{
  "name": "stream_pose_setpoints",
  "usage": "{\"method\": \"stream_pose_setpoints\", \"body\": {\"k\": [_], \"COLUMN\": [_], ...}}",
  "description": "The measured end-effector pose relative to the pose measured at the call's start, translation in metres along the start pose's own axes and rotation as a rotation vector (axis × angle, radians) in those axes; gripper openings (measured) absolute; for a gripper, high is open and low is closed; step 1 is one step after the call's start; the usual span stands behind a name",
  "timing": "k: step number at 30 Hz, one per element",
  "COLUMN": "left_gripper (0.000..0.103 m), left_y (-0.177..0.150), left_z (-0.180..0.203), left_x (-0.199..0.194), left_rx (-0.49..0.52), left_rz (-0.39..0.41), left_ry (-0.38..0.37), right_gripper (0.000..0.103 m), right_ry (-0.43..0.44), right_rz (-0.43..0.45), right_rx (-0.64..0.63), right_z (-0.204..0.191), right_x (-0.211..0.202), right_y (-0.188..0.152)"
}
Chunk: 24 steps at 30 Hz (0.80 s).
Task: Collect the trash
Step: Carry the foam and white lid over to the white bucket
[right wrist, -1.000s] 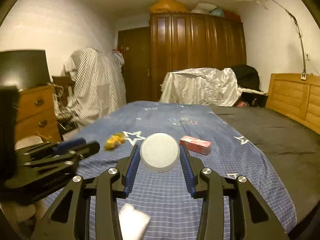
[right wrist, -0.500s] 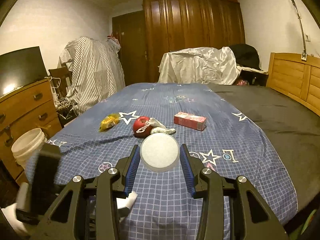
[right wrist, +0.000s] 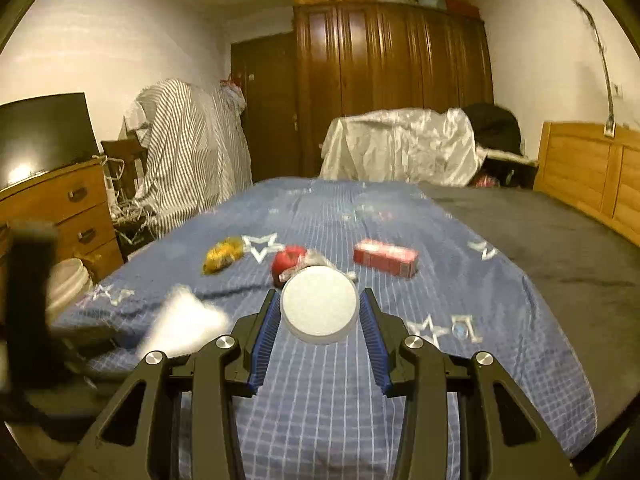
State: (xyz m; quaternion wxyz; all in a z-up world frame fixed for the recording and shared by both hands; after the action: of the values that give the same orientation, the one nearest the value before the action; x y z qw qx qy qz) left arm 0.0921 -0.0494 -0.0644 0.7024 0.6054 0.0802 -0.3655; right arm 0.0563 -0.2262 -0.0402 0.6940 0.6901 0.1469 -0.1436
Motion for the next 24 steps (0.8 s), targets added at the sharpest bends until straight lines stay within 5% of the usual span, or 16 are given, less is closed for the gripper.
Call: {"method": "stream_pose_setpoints", "body": {"k": [8,24], "left_gripper": [0.052,0.052], "left_y": [0.038,0.039], "left_z": [0.017,0.008], "left_x": [-0.066,-0.081], "left_rx": [0.056,0.056], "left_rz": [0.284,0.313], "left_ry": [0.095,0.123], "right_gripper": [0.042,0.042], "right_ry": [-0.028,0.012], "right_rz": [0.119,0.134], "right_rx": [0.011,0.008], "right_z": [-0.011,-0.025], "right_x": [-0.024,-0.038], "right_y": [0.033,0.056]}}
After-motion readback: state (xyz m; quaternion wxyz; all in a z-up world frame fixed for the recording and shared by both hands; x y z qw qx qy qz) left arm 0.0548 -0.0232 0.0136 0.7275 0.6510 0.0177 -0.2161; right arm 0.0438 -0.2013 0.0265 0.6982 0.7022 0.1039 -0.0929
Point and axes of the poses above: each gripper's, at about its wrist camera, not at the fingertips, and x roughly the way its jaws point, z to its right, y to its top, the point moved 2 cm from there along x, roughly the way its jaws point, and after that the axes turned 10 degrees about -y, right-handed, at the moved point
